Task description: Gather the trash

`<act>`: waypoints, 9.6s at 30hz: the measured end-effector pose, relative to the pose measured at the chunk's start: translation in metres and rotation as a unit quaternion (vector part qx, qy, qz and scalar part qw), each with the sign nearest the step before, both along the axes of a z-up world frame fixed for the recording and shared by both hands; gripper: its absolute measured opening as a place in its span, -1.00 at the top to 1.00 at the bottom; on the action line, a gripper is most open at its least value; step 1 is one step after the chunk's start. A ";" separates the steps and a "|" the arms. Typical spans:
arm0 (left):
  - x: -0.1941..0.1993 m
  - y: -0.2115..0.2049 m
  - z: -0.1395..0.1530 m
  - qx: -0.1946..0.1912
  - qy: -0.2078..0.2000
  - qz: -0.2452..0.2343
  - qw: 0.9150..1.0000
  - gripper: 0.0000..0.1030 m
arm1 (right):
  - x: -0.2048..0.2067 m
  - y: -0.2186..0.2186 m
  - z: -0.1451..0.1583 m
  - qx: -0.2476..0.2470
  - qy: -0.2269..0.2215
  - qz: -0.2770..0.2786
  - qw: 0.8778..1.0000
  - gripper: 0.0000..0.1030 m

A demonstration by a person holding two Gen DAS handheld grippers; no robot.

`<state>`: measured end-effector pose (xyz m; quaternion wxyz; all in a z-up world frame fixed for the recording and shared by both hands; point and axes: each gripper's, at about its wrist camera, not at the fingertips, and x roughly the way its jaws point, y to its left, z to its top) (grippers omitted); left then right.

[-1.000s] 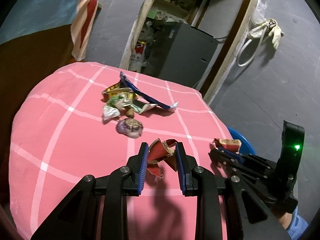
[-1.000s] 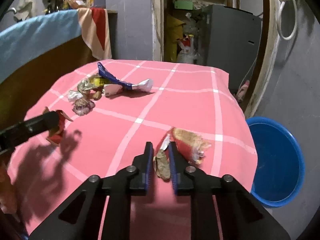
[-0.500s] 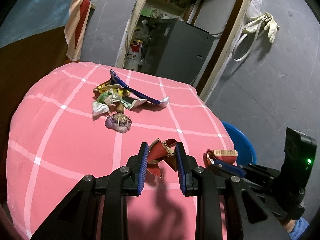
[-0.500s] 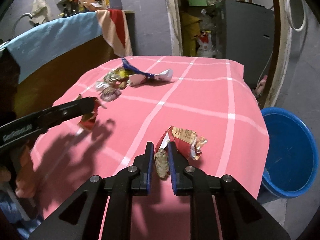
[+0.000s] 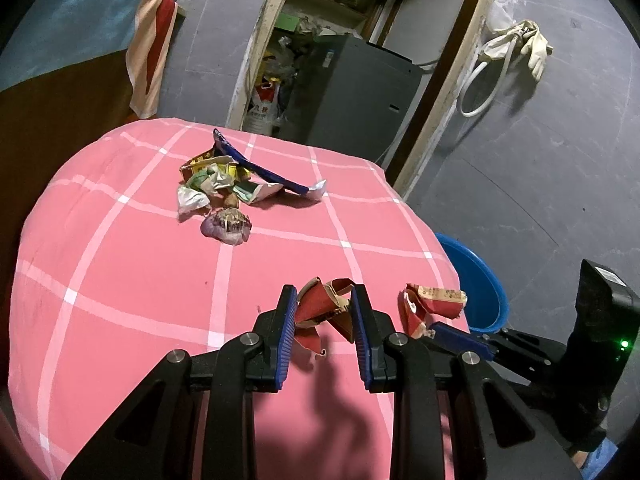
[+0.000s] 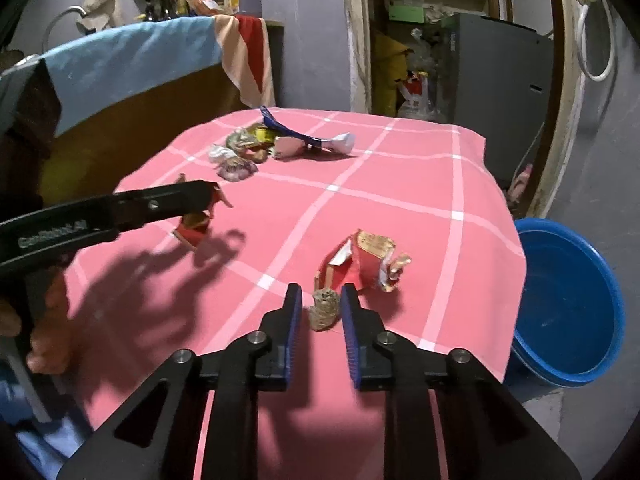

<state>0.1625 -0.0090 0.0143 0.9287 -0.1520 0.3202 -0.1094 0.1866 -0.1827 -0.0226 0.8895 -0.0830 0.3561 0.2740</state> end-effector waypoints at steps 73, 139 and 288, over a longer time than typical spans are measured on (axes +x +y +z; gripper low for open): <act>0.120 -0.225 0.007 0.018 -0.014 -0.170 0.985 -0.09 | 0.041 -0.228 0.035 0.111 -0.098 -0.269 0.952 0.46; 0.037 0.031 -0.011 0.092 0.006 0.032 0.995 -0.66 | 0.023 -0.001 -0.005 0.012 0.007 -0.087 0.996 -0.25; -0.021 0.056 0.079 0.094 -0.234 0.101 0.962 -0.95 | -0.015 -0.024 0.128 0.190 -0.287 -0.097 0.934 -1.00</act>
